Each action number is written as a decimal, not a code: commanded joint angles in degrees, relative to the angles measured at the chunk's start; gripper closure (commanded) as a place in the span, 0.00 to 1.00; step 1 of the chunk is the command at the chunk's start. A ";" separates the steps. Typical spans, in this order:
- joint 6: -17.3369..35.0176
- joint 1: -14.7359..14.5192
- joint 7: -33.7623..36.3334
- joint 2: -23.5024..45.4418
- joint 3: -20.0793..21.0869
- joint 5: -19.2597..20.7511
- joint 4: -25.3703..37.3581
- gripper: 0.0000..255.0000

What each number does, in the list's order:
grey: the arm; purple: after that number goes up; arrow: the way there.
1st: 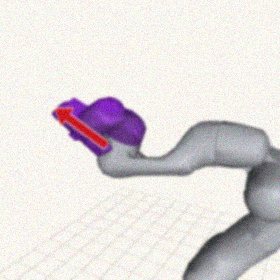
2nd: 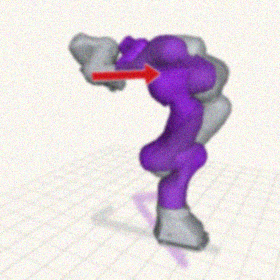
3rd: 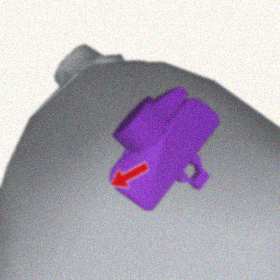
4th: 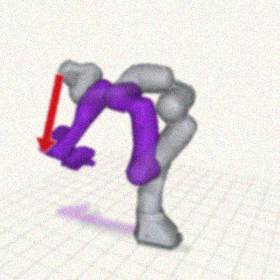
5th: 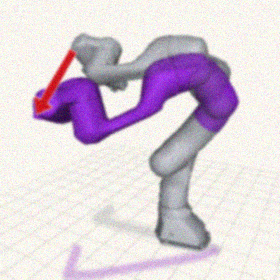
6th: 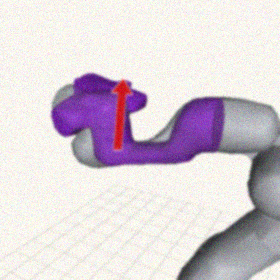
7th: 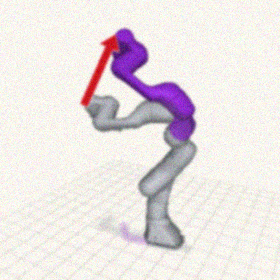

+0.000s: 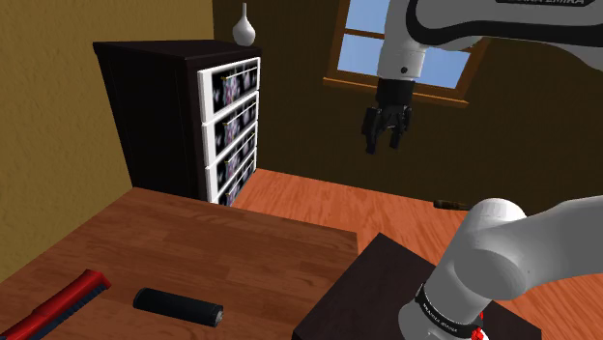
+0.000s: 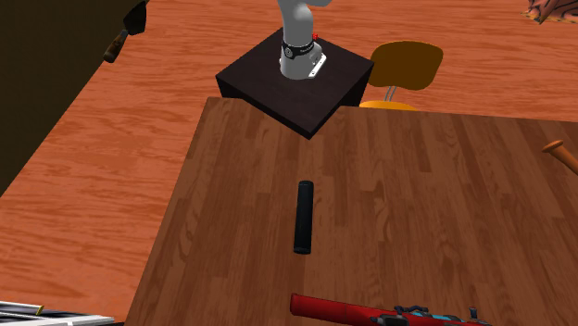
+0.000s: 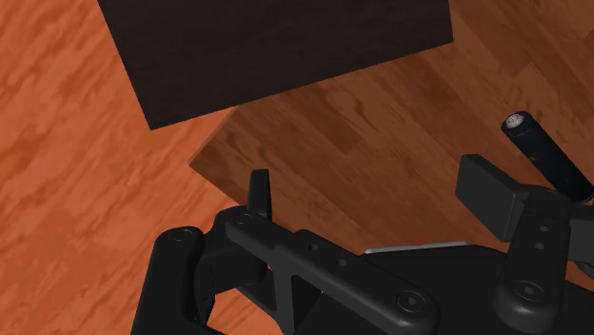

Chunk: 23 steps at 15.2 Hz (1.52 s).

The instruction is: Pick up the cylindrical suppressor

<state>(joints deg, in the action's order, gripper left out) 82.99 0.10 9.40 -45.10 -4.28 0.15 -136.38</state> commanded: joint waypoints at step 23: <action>39.31 -11.44 -0.18 31.60 11.50 -7.73 -4.10 0.00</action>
<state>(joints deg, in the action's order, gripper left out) 120.28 -10.83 9.17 -15.38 6.60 -7.41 -140.63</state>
